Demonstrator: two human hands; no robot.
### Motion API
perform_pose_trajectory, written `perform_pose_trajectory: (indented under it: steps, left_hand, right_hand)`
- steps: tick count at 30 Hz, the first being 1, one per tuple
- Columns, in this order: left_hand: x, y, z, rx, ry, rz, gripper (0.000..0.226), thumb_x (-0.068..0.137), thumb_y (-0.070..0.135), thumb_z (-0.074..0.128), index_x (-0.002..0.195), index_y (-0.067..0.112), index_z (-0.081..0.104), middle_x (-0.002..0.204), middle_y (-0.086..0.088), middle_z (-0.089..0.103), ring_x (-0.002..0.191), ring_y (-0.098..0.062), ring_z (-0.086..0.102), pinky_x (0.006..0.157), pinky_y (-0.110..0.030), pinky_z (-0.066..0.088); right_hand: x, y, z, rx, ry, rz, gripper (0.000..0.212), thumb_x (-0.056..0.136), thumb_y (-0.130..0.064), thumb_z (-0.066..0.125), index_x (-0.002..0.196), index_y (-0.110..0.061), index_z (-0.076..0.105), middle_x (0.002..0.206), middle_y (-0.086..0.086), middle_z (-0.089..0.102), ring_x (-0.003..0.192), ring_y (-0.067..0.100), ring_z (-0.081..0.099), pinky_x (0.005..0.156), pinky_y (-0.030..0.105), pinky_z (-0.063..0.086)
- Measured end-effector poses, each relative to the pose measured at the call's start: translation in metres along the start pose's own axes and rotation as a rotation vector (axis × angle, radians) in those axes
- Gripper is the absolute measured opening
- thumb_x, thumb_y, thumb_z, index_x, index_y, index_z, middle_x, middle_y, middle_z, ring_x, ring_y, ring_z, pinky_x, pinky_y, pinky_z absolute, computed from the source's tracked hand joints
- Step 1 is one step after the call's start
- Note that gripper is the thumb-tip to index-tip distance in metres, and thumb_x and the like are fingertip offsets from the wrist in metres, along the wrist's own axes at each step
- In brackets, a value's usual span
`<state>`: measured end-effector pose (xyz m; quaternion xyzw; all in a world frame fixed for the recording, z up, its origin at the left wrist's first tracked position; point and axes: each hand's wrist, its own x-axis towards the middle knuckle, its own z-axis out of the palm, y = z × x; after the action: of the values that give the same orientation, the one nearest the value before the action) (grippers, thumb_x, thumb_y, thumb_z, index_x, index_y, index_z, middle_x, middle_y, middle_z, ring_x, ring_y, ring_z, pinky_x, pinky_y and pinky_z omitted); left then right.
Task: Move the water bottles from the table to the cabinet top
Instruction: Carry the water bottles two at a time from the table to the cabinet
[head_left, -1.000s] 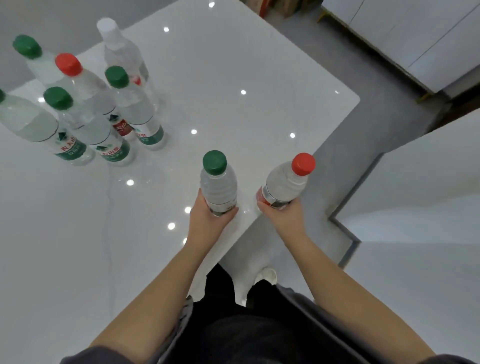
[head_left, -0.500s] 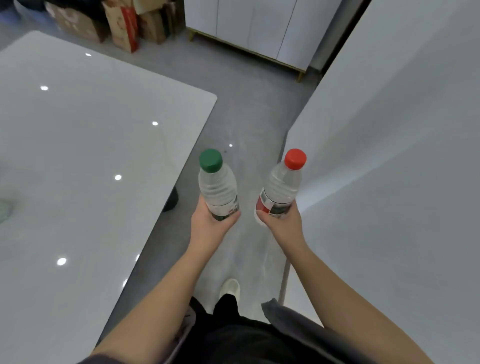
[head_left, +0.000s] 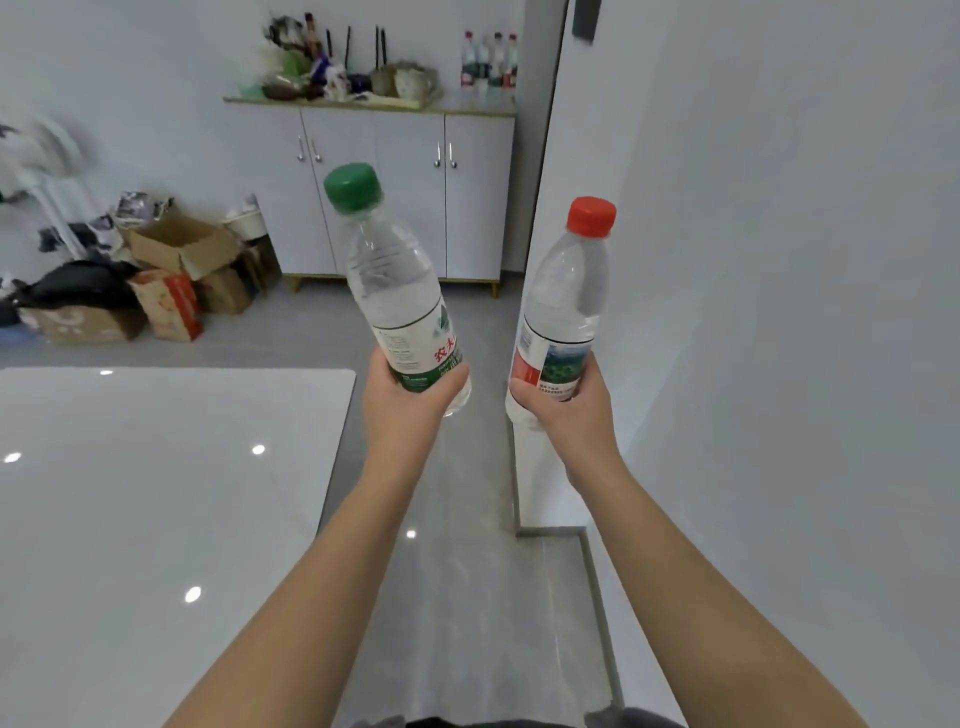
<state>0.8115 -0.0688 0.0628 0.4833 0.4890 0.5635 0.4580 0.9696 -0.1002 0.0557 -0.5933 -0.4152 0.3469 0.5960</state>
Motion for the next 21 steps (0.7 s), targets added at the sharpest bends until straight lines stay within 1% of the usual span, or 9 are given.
perform_pose_trajectory:
  steps: [2, 5, 6, 8, 10, 13, 15, 19, 21]
  left_hand:
    - [0.012, 0.024, -0.003, -0.034, -0.017, 0.052, 0.05, 0.071, 0.011, 0.081, 0.112, 0.028, 0.058, 0.105, 0.009, 0.069, 0.095, -0.006, 0.067, 0.077, -0.022, 0.052]
    - [0.028, 0.059, -0.008, -0.056, -0.026, 0.133, 0.048, 0.065, 0.015, 0.082, 0.102, 0.034, 0.059, 0.102, 0.009, 0.071, 0.094, -0.009, 0.068, 0.08, -0.028, 0.054]
    - [0.032, 0.071, -0.01, -0.062, -0.033, 0.156, 0.048, 0.063, 0.016, 0.082, 0.101, 0.035, 0.059, 0.101, 0.01, 0.071, 0.094, -0.009, 0.069, 0.08, -0.028, 0.054]
    - [0.039, 0.09, -0.012, -0.067, -0.059, 0.197, 0.047, 0.067, 0.011, 0.083, 0.099, 0.036, 0.059, 0.098, 0.012, 0.071, 0.092, -0.007, 0.068, 0.076, -0.025, 0.053]
    - [0.045, 0.109, -0.014, -0.061, -0.073, 0.229, 0.045, 0.071, 0.008, 0.081, 0.099, 0.035, 0.059, 0.098, 0.011, 0.071, 0.091, -0.006, 0.068, 0.074, -0.023, 0.051]
    - [0.058, 0.136, -0.017, -0.053, -0.084, 0.273, 0.043, 0.072, 0.011, 0.081, 0.101, 0.033, 0.059, 0.099, 0.01, 0.071, 0.092, -0.008, 0.068, 0.077, -0.027, 0.052]
    - [0.067, 0.152, -0.018, -0.061, -0.08, 0.289, 0.043, 0.072, 0.012, 0.081, 0.103, 0.032, 0.059, 0.1, 0.01, 0.071, 0.093, -0.009, 0.068, 0.077, -0.028, 0.052]
    - [0.083, 0.176, -0.021, -0.074, -0.089, 0.308, 0.05, 0.07, 0.012, 0.082, 0.114, 0.024, 0.06, 0.102, 0.007, 0.072, 0.096, -0.013, 0.068, 0.08, -0.033, 0.054]
    - [0.089, 0.182, -0.023, -0.067, -0.1, 0.308, 0.05, 0.069, 0.011, 0.083, 0.112, 0.025, 0.06, 0.102, 0.007, 0.071, 0.096, -0.013, 0.068, 0.082, -0.034, 0.054]
  right_hand:
    - [0.01, -0.026, 0.003, 0.038, 0.006, -0.052, 0.047, 0.073, -0.011, 0.082, 0.102, -0.038, 0.056, 0.102, -0.014, 0.069, 0.091, 0.003, 0.068, 0.084, 0.031, 0.057]
    - [0.023, -0.064, 0.006, 0.08, 0.02, -0.132, 0.045, 0.074, -0.011, 0.081, 0.103, -0.036, 0.057, 0.1, -0.011, 0.071, 0.089, 0.005, 0.069, 0.081, 0.029, 0.057]
    - [0.027, -0.075, 0.007, 0.088, 0.021, -0.158, 0.045, 0.074, -0.011, 0.081, 0.105, -0.034, 0.058, 0.1, -0.011, 0.071, 0.089, 0.006, 0.069, 0.081, 0.029, 0.057]
    - [0.033, -0.096, 0.009, 0.101, 0.023, -0.206, 0.045, 0.075, -0.012, 0.081, 0.108, -0.032, 0.058, 0.101, -0.01, 0.071, 0.091, 0.007, 0.069, 0.081, 0.029, 0.057]
    - [0.037, -0.115, 0.011, 0.114, 0.024, -0.24, 0.043, 0.075, -0.011, 0.08, 0.104, -0.034, 0.058, 0.099, -0.012, 0.071, 0.088, 0.004, 0.069, 0.078, 0.026, 0.056]
    - [0.044, -0.141, 0.013, 0.118, 0.021, -0.271, 0.042, 0.075, -0.008, 0.08, 0.1, -0.033, 0.058, 0.095, -0.013, 0.07, 0.083, 0.0, 0.069, 0.072, 0.02, 0.054]
    - [0.047, -0.155, 0.013, 0.115, 0.008, -0.274, 0.043, 0.075, -0.007, 0.08, 0.105, -0.028, 0.059, 0.098, -0.008, 0.071, 0.085, 0.003, 0.069, 0.071, 0.019, 0.054]
    - [0.054, -0.174, 0.017, 0.115, -0.006, -0.265, 0.048, 0.074, -0.005, 0.081, 0.113, -0.02, 0.059, 0.101, -0.004, 0.071, 0.088, 0.008, 0.068, 0.071, 0.02, 0.054]
    - [0.058, -0.177, 0.021, 0.12, 0.001, -0.269, 0.048, 0.073, -0.004, 0.081, 0.113, -0.018, 0.06, 0.101, -0.002, 0.071, 0.087, 0.009, 0.069, 0.071, 0.021, 0.054]
